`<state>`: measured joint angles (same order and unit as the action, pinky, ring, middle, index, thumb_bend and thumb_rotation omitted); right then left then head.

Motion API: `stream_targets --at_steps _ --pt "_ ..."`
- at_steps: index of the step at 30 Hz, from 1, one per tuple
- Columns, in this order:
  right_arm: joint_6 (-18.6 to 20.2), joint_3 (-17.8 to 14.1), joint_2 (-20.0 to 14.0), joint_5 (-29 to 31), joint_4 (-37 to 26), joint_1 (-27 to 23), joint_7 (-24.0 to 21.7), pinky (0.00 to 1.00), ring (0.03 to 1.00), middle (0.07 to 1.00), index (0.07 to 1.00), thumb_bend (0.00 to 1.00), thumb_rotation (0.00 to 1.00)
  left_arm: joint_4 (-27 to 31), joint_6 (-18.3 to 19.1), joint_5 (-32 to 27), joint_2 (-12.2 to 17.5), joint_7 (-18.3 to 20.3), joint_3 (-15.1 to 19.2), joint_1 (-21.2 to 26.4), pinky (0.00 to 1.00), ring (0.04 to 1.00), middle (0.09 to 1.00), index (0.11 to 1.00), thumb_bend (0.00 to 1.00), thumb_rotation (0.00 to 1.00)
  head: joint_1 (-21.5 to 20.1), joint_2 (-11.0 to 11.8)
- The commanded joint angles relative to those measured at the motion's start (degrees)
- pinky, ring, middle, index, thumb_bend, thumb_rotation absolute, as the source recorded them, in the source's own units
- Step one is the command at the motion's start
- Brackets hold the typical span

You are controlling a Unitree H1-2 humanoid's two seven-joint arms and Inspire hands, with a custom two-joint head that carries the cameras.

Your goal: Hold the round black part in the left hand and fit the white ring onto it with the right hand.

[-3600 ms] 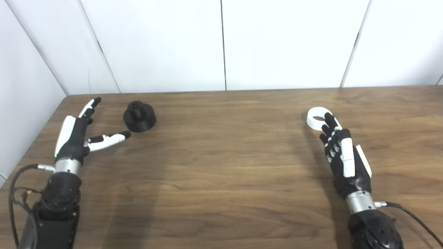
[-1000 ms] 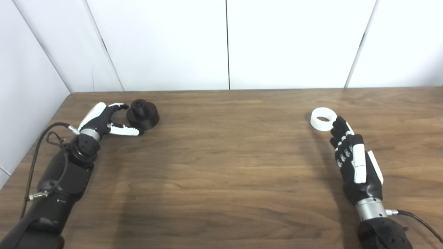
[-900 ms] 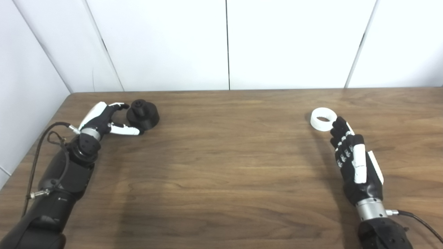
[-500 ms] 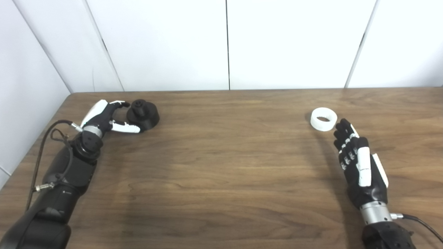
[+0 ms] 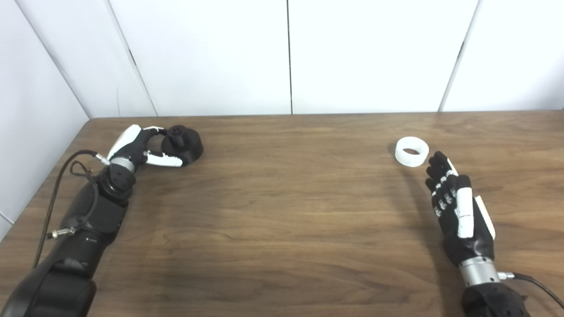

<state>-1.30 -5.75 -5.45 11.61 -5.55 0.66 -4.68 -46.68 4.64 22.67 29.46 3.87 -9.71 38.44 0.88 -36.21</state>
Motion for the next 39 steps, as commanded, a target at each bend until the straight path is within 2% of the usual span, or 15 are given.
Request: stream_targets --at_steps 1,10,19,24,30,35,39 --pt "-0.5 -0.6 -0.3 0.3 3.8 5.1 -0.6 1.00 0.988 0.967 0.966 0.62 1.00 -0.3 -1.7 0.2 1.1 -0.9 -0.1 3.8 0.91 0.977 0.937 0.807 0.94 0.28 -0.1 -0.1" --pt "-0.2 -0.8 -0.3 0.7 3.4 5.3 -0.4 1.00 0.992 0.967 0.967 0.64 0.99 0.3 -1.1 0.8 0.7 -1.4 -0.4 3.6 0.91 0.985 0.938 0.758 0.93 0.27 -0.2 -0.2" --pt "0.1 -0.7 -0.4 0.8 3.3 5.4 -0.5 1.00 0.996 0.967 0.971 0.64 0.99 -0.6 -2.9 0.1 0.4 -2.9 0.0 3.5 0.91 0.970 0.923 0.677 0.89 0.23 -0.1 -0.3" --pt "-0.1 -0.4 -0.6 0.4 3.4 5.4 -0.7 1.00 0.994 0.969 0.975 0.63 1.00 0.0 -2.8 -0.1 0.3 -2.9 0.1 3.0 0.91 0.967 0.923 0.661 0.87 0.22 -0.1 -0.4" --pt "0.5 -0.3 -0.4 0.5 3.4 5.3 -0.6 1.00 0.992 0.966 0.976 0.64 1.00 1.8 -2.9 0.5 0.3 -2.9 -0.4 2.0 0.90 0.965 0.922 0.660 0.86 0.22 0.0 -0.5" --pt "0.4 0.0 -0.5 0.1 3.6 5.2 -0.7 1.00 0.998 0.971 0.980 0.64 1.00 3.9 -3.5 0.1 0.3 -2.2 -0.4 0.8 0.90 0.964 0.912 0.649 0.84 0.18 0.0 -0.6" --pt "0.5 0.4 -0.7 -0.2 3.8 5.0 -0.8 1.00 1.000 0.967 0.983 0.63 1.00 8.9 -3.4 1.3 0.3 -1.6 -1.5 -2.0 0.88 0.956 0.911 0.658 0.87 0.19 0.0 -0.7"
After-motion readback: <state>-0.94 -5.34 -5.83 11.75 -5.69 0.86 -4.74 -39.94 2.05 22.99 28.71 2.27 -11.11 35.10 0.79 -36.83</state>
